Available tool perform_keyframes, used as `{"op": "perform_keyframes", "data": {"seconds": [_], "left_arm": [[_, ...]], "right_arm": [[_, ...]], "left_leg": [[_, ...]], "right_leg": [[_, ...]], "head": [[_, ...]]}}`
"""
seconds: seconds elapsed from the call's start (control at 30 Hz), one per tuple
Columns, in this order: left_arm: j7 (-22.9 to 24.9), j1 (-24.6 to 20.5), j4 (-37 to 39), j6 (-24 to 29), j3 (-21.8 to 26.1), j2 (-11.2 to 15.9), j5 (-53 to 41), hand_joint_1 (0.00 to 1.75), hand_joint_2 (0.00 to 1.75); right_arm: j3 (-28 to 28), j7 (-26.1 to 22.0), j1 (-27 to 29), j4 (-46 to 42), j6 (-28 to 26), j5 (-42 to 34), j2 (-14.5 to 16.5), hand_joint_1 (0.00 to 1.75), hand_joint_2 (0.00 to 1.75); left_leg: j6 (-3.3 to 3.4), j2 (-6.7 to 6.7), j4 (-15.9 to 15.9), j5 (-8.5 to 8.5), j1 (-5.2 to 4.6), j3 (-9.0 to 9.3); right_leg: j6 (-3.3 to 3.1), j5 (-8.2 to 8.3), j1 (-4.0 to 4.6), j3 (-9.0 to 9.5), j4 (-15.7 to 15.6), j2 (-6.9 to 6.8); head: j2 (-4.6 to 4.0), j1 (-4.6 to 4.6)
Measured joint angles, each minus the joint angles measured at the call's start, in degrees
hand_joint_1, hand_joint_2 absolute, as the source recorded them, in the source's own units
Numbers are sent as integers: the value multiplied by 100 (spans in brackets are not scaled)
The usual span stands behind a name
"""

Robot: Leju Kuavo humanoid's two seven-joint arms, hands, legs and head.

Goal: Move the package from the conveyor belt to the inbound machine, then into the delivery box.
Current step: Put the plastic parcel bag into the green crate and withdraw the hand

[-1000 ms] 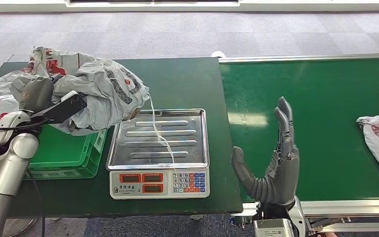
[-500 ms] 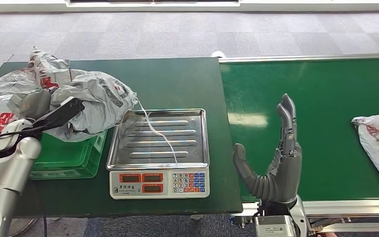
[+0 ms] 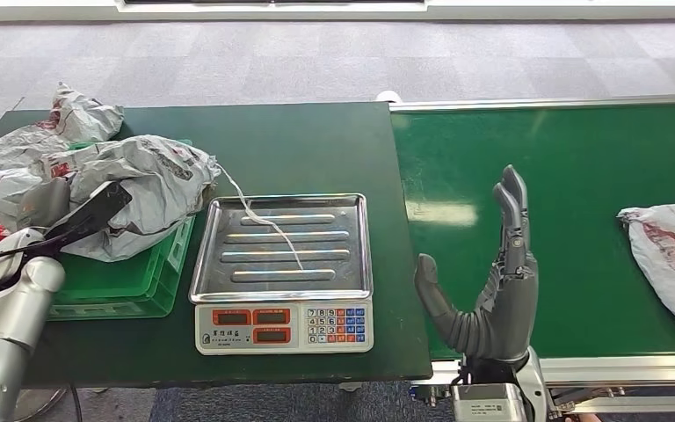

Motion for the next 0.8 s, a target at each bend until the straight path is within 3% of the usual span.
{"op": "perform_keyframes", "data": {"seconds": [0.07, 0.13, 0.2, 0.37, 0.63, 0.8], "left_arm": [[-9, 38, 22, 36, 152, 3, 44, 40, 175], [-24, 72, 39, 45, 266, 5, 63, 0, 87], [-64, 107, 45, 86, 357, 11, 113, 0, 0], [-416, 551, -465, 306, 828, -6, 1045, 0, 0], [-964, 2837, -3441, 753, 1761, -306, 3153, 0, 0], [-986, 3452, -4372, 781, 1987, -392, 3260, 0, 0]], "right_arm": [[0, -18, 8, 0, -1, 7, 0, 0, 175], [0, -20, 9, 0, -2, 10, 0, 0, 175], [0, -21, 9, 1, -2, 15, 1, 0, 175], [0, -15, 10, 9, -36, 46, 2, 0, 175], [15, 82, 28, 258, -76, -87, 19, 0, 175], [50, 135, -39, 392, -85, -102, 24, 0, 175]], "left_leg": [[0, 0, 0, 0, 0, 0], [0, -1, 0, 0, 0, -1], [0, -1, 0, 0, 1, -2], [-1, 12, 0, -2, 0, -2], [-4, 62, 0, -34, -2, -2], [0, 26, -1, -31, 1, -14]], "right_leg": [[0, 0, 0, -1, 0, 0], [0, 0, 0, -1, 0, -1], [0, 0, 0, -1, 1, -1], [0, 0, -1, -6, 1, 15], [-2, -9, -3, -26, 0, 75], [-3, -14, 0, -18, -1, 30]], "head": [[0, 0], [0, 0], [0, 0], [0, 1], [0, -1], [0, -1]]}}
